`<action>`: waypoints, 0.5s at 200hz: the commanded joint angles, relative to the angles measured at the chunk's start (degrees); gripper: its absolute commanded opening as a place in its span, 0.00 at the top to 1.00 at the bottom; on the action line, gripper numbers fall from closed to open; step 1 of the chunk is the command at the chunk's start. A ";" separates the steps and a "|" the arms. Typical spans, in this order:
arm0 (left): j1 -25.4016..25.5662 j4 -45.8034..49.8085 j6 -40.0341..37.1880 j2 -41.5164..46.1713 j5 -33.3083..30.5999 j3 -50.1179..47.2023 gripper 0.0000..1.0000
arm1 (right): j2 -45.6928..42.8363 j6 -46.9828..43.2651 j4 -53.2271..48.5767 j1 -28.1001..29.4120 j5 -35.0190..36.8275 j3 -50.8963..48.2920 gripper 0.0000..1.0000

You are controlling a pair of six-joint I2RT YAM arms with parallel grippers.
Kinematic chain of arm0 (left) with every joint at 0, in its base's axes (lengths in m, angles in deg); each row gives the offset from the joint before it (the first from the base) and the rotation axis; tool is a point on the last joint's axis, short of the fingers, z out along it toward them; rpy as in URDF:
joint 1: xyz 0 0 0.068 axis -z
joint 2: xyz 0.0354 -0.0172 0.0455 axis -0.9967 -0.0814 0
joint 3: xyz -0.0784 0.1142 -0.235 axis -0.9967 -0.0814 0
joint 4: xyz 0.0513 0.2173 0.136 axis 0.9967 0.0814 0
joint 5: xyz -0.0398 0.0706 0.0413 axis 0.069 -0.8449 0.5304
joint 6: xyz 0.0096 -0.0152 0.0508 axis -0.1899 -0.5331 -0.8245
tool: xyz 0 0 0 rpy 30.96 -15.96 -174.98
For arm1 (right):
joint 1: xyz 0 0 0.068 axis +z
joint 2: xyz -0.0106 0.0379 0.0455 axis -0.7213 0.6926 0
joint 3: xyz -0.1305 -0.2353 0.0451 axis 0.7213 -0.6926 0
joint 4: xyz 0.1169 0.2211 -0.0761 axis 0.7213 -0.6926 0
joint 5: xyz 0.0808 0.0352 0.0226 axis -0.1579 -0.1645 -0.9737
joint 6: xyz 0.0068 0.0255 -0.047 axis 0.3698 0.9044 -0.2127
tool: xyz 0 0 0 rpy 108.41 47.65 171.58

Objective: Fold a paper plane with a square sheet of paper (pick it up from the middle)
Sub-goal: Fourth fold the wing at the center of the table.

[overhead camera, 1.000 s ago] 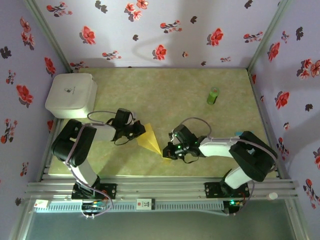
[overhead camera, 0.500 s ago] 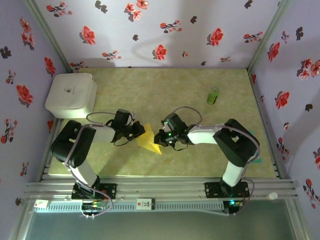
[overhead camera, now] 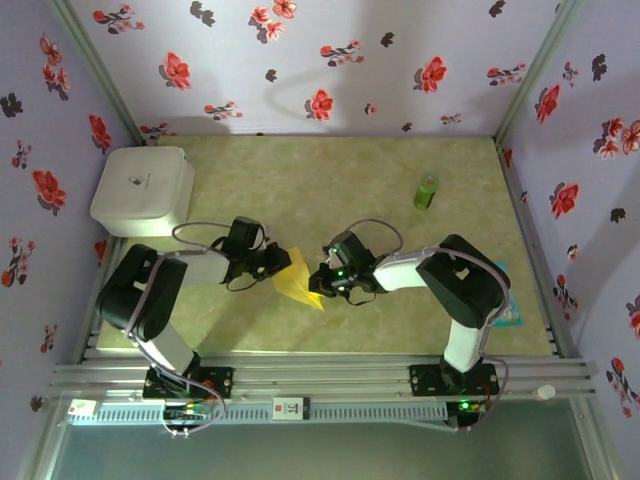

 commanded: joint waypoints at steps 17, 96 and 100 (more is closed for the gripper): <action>2.80 5.14 -1.25 3.58 0.46 4.67 0.87 | 1.01 -0.01 -5.98 0.06 1.90 -2.42 1.00; 6.28 2.00 0.57 -1.49 -1.21 2.63 0.93 | 1.44 0.09 -5.88 0.07 2.40 -2.61 1.00; 6.02 2.57 -0.41 -1.74 -1.44 2.69 0.93 | 1.35 0.04 -5.85 0.07 2.49 -2.68 1.00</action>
